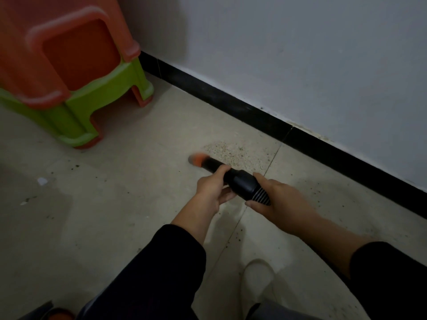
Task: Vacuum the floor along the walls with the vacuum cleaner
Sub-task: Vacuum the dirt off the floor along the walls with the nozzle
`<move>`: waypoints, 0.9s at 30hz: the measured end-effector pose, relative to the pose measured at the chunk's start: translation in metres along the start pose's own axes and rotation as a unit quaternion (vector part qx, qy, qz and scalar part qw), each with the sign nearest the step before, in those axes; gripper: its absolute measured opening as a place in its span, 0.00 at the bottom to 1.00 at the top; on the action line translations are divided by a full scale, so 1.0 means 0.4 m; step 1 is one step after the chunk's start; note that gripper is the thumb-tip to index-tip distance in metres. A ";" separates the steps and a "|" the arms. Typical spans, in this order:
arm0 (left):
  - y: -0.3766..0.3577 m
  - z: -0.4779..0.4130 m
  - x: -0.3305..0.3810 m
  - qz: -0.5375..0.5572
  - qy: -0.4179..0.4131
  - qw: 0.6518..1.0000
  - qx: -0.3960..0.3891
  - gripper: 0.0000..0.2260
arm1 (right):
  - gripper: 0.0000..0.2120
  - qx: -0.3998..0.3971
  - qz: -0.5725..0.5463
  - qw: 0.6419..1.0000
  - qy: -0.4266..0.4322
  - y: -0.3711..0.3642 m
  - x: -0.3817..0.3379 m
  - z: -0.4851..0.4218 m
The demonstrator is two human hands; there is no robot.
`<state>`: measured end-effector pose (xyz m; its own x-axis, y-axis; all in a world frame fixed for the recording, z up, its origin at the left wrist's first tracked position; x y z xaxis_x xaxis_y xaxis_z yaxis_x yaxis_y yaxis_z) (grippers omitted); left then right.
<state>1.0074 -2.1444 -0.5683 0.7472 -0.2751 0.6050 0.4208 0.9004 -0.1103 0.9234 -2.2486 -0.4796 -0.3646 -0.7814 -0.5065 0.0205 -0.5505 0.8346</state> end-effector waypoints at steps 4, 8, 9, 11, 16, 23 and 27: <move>0.021 0.008 -0.002 -0.014 0.010 0.999 0.026 0.19 | 0.34 -0.017 0.003 1.000 0.010 -0.018 -0.008 -0.005; 0.033 0.024 -0.013 -0.026 0.026 0.999 0.028 0.17 | 0.34 -0.040 -0.002 0.999 0.022 -0.025 -0.020 0.008; 0.035 0.028 -0.014 -0.030 0.027 0.999 0.027 0.16 | 0.33 -0.044 -0.003 0.999 0.026 -0.025 -0.025 0.012; 0.039 0.034 -0.017 -0.033 0.029 0.999 0.024 0.15 | 0.34 -0.047 -0.005 0.998 0.031 -0.024 -0.033 0.017; 0.039 0.028 -0.021 -0.029 0.022 0.999 0.017 0.16 | 0.33 -0.028 0.000 0.999 0.029 -0.021 -0.037 0.023; -0.009 0.006 -0.003 -0.012 -0.008 1.000 0.003 0.17 | 0.33 0.014 0.007 1.000 -0.019 0.004 0.003 0.018; -0.049 0.001 -0.002 -0.009 -0.009 1.000 -0.016 0.19 | 0.33 0.023 0.009 0.999 -0.039 0.018 0.034 0.029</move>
<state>0.9985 -2.1619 -0.5663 0.7304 -0.2839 0.6212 0.4494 0.8846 -0.1242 0.9077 -2.2598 -0.4780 -0.4367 -0.7640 -0.4750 -0.0146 -0.5219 0.8529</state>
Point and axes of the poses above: each hand's wrist, its own z-axis away from the middle knuckle, its own y-axis out of the back of the hand, x = y × z, the point moved 10 cm from there along -z, towards the middle knuckle, and after that the axes turned 13 degrees about -z, right-handed, at the moved point
